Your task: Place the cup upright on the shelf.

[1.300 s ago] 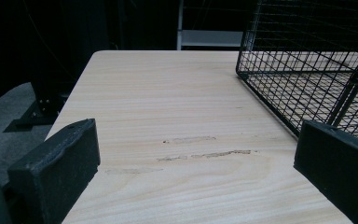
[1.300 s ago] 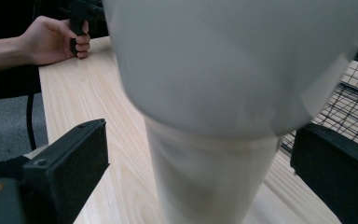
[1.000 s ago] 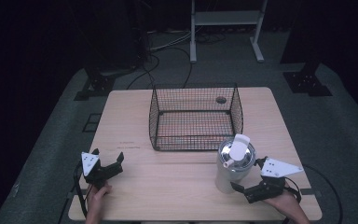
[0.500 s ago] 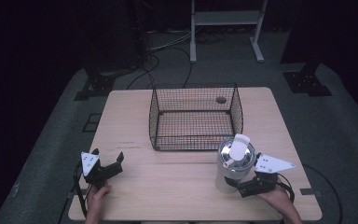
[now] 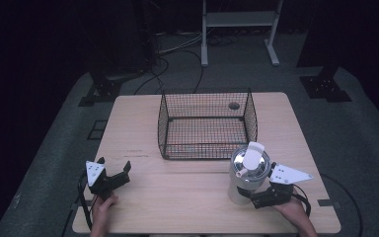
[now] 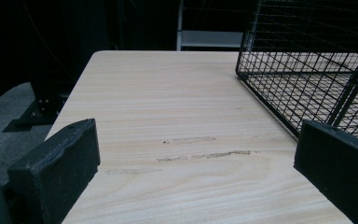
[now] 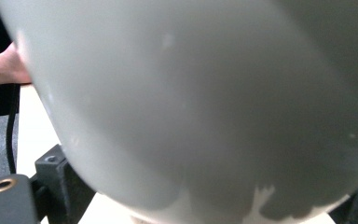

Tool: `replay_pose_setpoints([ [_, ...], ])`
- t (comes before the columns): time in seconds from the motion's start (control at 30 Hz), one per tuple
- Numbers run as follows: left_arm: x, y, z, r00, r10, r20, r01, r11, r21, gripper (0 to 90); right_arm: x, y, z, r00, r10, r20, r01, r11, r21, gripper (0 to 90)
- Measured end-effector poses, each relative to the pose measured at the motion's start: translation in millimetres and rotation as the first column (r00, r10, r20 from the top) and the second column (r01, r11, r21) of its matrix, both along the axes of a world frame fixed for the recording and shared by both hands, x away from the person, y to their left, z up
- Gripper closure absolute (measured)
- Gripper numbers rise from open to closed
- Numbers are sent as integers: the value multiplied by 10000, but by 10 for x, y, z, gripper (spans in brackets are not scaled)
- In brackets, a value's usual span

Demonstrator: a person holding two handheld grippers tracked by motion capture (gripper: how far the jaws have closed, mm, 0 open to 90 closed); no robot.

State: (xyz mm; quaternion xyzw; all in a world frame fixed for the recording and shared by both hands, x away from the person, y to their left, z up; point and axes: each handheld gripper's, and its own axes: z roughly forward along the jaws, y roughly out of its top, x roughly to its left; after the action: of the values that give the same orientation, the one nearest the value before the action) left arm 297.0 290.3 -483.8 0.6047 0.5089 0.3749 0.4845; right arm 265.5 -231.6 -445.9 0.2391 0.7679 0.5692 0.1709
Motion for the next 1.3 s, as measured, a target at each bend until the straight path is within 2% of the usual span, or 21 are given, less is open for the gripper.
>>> replay_pose_setpoints([
  [0.33, -1, 5, 1, 10000, 12, -3, -12, 10000, -47, 0, -34, 5, -19, 9995, -305, 101, 303, 9993, 204, 77],
  [0.6, 0, 7, 1, 10000, 12, 0, -12, 10000, -44, 0, -19, 4, -12, 9985, -541, -127, 546, 9976, 437, 77],
  [0.83, 0, 7, 1, 10000, 22, -19, -22, 10000, -61, 0, -1, 53, 80, 9994, -353, -28, 353, 9988, 343, 77],
  [1.0, -1, 7, 1, 10000, 4, -13, -5, 10000, -57, 0, 29, 106, 147, 9997, -235, -21, 236, 9988, 440, 78],
  [1.1, -2, 11, 2, 10000, -1, -9, 1, 10000, -92, 0, 57, 127, 163, 9998, -163, -96, 170, 9968, 776, 78],
  [1.3, -2, 14, 2, 10000, 2, -22, -2, 9999, -101, 0, 81, 160, 245, 9999, -149, 21, 146, 9967, 804, 78],
])
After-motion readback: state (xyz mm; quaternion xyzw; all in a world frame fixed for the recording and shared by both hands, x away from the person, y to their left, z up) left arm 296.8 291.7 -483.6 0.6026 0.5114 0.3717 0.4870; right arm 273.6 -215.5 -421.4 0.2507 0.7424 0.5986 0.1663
